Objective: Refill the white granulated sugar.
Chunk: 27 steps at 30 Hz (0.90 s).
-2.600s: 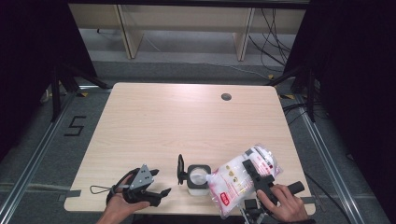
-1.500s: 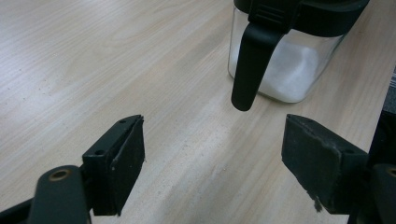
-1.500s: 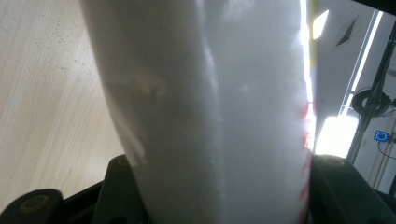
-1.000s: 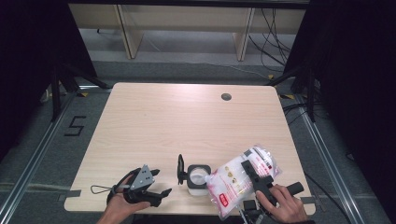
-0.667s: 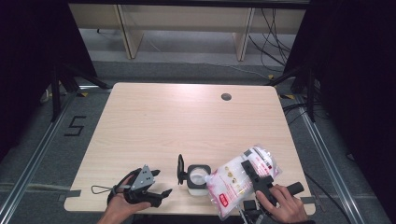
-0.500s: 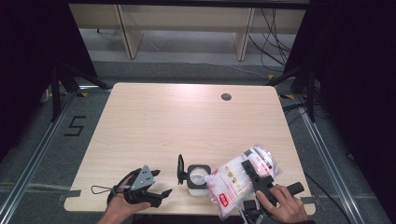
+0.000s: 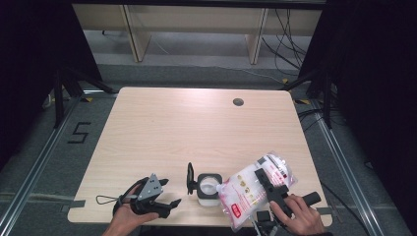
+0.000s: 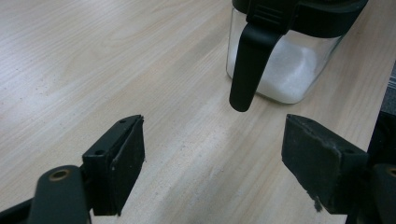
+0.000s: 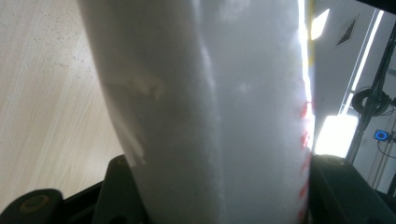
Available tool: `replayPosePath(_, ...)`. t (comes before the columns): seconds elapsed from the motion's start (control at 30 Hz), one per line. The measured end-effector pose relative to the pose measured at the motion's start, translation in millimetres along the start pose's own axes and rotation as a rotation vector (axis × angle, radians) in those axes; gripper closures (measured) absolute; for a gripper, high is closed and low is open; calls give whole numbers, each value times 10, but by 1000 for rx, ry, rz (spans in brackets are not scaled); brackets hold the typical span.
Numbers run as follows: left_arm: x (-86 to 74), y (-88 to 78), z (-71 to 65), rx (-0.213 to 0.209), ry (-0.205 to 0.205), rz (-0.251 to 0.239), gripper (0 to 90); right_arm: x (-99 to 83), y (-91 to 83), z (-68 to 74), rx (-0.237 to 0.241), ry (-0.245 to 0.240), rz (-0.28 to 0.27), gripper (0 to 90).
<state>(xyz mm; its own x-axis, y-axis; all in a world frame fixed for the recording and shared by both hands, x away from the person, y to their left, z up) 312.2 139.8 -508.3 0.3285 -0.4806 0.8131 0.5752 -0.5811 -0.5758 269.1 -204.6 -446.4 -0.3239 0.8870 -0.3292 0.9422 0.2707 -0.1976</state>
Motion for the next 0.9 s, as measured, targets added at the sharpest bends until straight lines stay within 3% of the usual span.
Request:
replayPosePath(0.07,3,11,-14,-3,-21,-18,210,5,-5,-21,-14,-21,-3,508)
replayPosePath(0.13,4,14,-8,-5,-18,-18,210,12,-8,-22,-14,-25,-2,508)
replayPosePath(0.17,1,13,-13,-2,-21,-17,210,10,-4,5,5,1,6,508)
replayPosePath(0.23,0,-3,-4,0,-1,0,210,20,-2,-8,3,-18,1,508)
replayPosePath(0.33,5,11,-8,-3,-20,-16,210,24,1,0,9,-11,-1,508)
replayPosePath(0.43,-1,-2,-5,2,-4,0,210,27,3,-6,8,-18,-2,508)
replayPosePath(0.47,5,12,-6,-5,-13,-22,210,29,1,-7,7,-17,0,508)
replayPosePath(0.53,4,12,-11,-5,-30,-16,210,27,-3,-24,0,-25,-4,507)
replayPosePath(0.6,1,-2,10,-5,12,1,210,26,-8,-33,-6,-23,-5,508)
replayPosePath(0.63,2,-2,9,-3,12,-1,210,26,-9,-37,-9,-25,-3,508)
replayPosePath(0.7,5,8,-17,1,-37,-17,210,23,-10,-38,-9,-26,-2,508)
replayPosePath(0.83,0,-5,-4,1,-2,2,210,17,-8,-22,8,-23,6,508)
replayPosePath(0.87,8,11,3,-5,-3,-23,210,19,-9,-23,5,-22,5,508)
replayPosePath(0.9,6,5,-17,0,-41,-11,210,21,-11,-27,6,-24,6,508)
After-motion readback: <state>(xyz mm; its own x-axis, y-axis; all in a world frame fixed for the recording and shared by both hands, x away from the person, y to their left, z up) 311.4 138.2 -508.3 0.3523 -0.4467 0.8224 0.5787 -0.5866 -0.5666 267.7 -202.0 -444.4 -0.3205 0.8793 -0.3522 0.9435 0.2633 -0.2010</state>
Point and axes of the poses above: each handheld gripper's, and its own axes: y roughly forward along the jaws, x roughly out of its top, z roughly to its left, the point moved 2 cm from there along y, roughly forward along the jaws, and after that the axes turned 6 degrees about x, right-handed, at the moved point
